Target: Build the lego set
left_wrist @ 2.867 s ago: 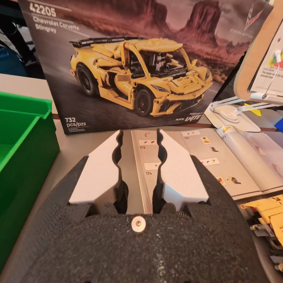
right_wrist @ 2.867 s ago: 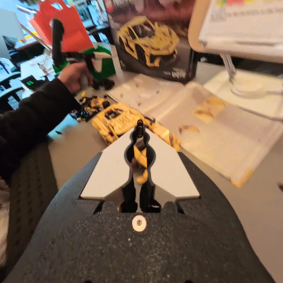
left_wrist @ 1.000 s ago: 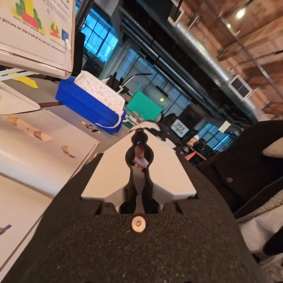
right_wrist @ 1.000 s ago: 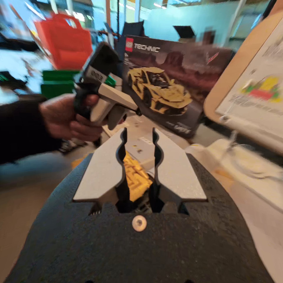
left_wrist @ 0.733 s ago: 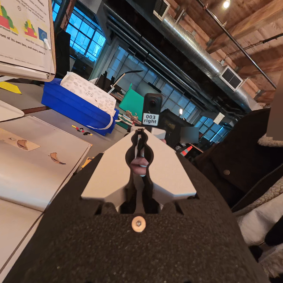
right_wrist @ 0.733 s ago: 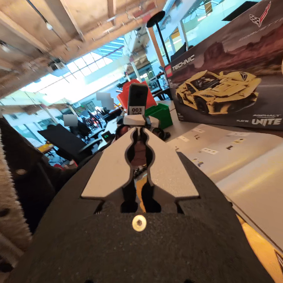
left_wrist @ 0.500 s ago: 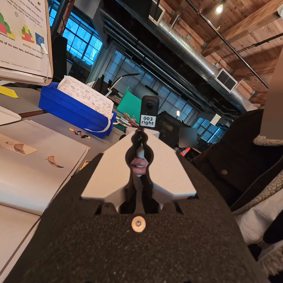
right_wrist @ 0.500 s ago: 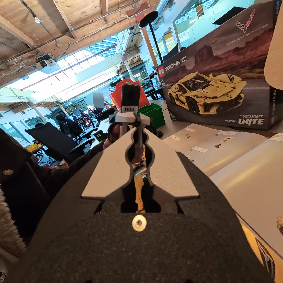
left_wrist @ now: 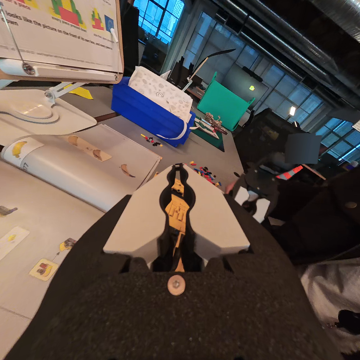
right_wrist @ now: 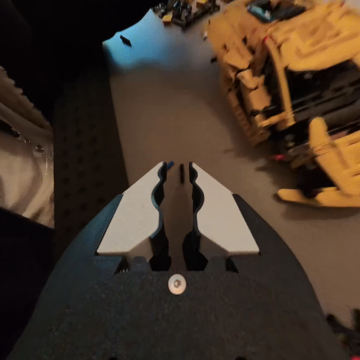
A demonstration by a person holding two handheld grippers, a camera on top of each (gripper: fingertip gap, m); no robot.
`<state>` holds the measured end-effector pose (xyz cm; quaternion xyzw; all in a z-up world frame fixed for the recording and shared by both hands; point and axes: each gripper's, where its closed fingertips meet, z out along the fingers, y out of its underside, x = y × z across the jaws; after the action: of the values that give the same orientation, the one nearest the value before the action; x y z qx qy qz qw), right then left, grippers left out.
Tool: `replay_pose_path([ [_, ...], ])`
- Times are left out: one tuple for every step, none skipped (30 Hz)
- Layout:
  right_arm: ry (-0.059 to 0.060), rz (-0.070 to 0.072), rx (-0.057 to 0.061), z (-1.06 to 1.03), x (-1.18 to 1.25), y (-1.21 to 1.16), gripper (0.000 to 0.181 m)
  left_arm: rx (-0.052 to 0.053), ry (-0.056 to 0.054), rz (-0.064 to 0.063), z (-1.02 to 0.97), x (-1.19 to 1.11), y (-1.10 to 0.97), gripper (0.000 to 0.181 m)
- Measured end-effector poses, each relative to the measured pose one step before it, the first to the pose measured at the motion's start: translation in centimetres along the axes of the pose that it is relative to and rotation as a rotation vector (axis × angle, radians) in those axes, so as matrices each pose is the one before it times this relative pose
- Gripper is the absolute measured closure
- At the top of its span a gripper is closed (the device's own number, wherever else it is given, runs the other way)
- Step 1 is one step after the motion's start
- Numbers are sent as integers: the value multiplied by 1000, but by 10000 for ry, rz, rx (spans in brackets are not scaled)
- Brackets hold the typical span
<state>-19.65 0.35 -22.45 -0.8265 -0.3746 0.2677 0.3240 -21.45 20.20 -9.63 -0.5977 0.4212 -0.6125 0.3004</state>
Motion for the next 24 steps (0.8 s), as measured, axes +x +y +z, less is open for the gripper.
replay_pose_path([
  [176, 208, -32, 516, -569, 460, 161, -6, -73, -28, -86, -240, 53, 178],
  [295, 93, -170, 532, -298, 390, 164, 8, -97, -47, -78, -280, 24, 178],
  [384, -15, -369, 408, -90, 413, 165, 60, -127, -69, -91, -335, -26, 178],
  [299, -32, -270, 191, -99, 145, 167, 109, -74, -95, -97, -286, -94, 178],
  [171, 74, -44, 108, -178, -163, 169, 102, 8, -117, -109, -168, -70, 178],
  [13, 157, -94, 193, -284, -26, 168, 76, 28, -108, -99, -124, -62, 178],
  [-92, 163, -122, 337, -374, 115, 165, 76, -11, -64, -96, -132, -78, 178],
  [120, 126, -154, 429, -53, 276, 164, 72, -9, -20, -77, -70, -113, 178],
  [205, -14, -110, 406, 51, 248, 163, 56, 29, 10, -43, 40, -93, 178],
  [222, -152, 133, 96, 9, -204, 163, 54, 36, 19, -1, 91, -99, 178],
  [91, -298, -83, 24, -160, 22, 159, 47, 34, 9, 15, 98, -77, 178],
  [316, -186, -90, 58, 173, 34, 161, 21, 52, -5, 38, 133, -30, 178],
  [410, -207, -25, 48, 289, 28, 167, -10, 66, 9, 59, 157, 21, 178],
  [426, -320, -2, 45, 268, 13, 173, -19, 21, 37, 65, 104, 16, 178],
  [317, -370, 55, 34, 85, -46, 176, -24, -1, 58, 55, 90, 30, 178],
  [286, -309, 29, 27, 89, -35, 178, -33, 15, 63, 58, 100, 36, 178],
  [147, -269, 21, 18, -54, -58, 180, -27, 34, 63, 52, 127, 28, 178],
  [116, -168, 18, 14, 1, -40, 180, -1, 21, 56, 29, 96, -8, 178],
  [58, -52, 9, 5, 36, -51, 178, 12, 33, 40, 14, 99, -39, 178],
  [-109, -47, 78, -41, -159, -198, 174, 2, 59, 28, -4, 117, -18, 178],
  [-267, -58, 202, -125, -336, -353, 173, -8, 43, 29, -11, 95, -3, 178],
  [-220, -32, 246, -133, -195, -441, 170, -10, 20, 40, -32, 57, 0, 178],
  [-141, -94, 239, -98, 33, -416, 169, -4, 23, 52, -26, 72, -21, 178],
  [-88, -164, 268, -38, 226, -444, 169, 0, 47, 48, -33, 104, -17, 178],
])
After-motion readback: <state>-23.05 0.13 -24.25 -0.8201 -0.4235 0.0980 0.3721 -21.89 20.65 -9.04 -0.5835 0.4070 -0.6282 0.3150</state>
